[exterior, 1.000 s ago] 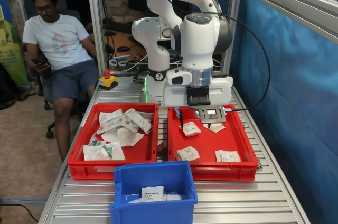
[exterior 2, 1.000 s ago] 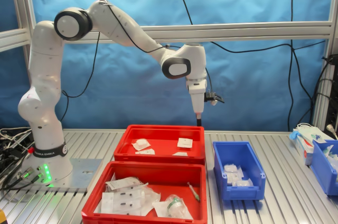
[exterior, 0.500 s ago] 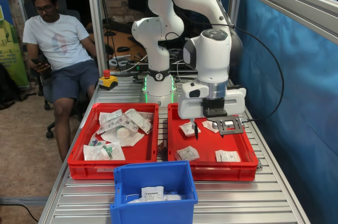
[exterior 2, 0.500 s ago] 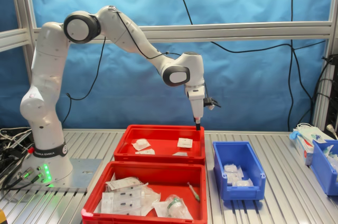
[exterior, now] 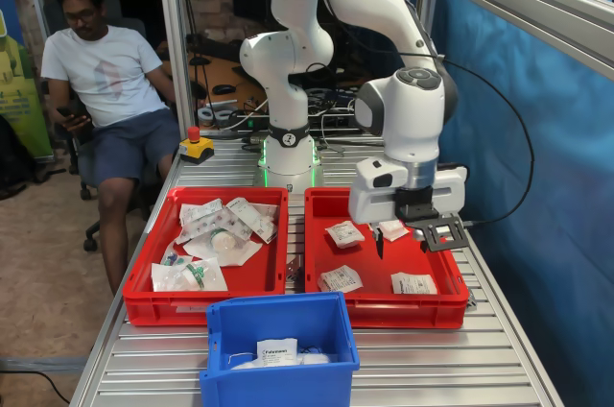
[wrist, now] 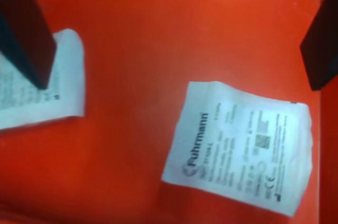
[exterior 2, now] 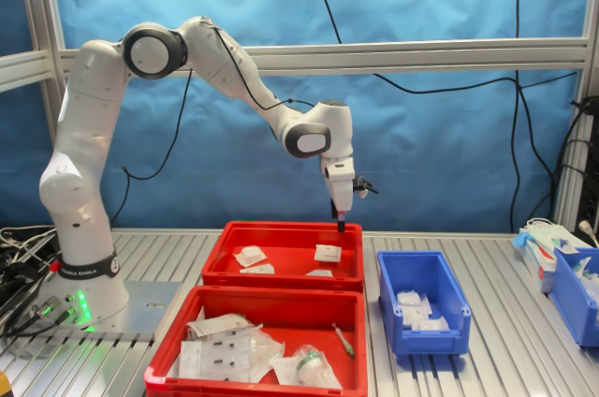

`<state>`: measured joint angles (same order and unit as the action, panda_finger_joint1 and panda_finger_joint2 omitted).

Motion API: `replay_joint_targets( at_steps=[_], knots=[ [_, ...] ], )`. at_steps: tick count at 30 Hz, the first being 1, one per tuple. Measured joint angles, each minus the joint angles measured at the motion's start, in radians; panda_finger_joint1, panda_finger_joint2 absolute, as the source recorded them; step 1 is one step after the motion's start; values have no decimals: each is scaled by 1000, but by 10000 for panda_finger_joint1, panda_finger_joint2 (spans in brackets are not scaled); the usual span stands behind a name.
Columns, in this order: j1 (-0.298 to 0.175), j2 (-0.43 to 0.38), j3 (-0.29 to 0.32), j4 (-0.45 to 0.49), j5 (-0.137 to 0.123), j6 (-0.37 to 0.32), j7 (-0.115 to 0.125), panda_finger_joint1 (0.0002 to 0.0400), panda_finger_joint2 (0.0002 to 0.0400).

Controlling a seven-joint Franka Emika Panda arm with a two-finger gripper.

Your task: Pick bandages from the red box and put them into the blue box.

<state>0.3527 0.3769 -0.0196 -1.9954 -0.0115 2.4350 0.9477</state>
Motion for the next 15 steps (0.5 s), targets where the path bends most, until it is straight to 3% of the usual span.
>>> replay_joint_targets(
  at_steps=[15],
  knots=[
    [39,74,0,-7,0,90,0,400,400]
  ],
)
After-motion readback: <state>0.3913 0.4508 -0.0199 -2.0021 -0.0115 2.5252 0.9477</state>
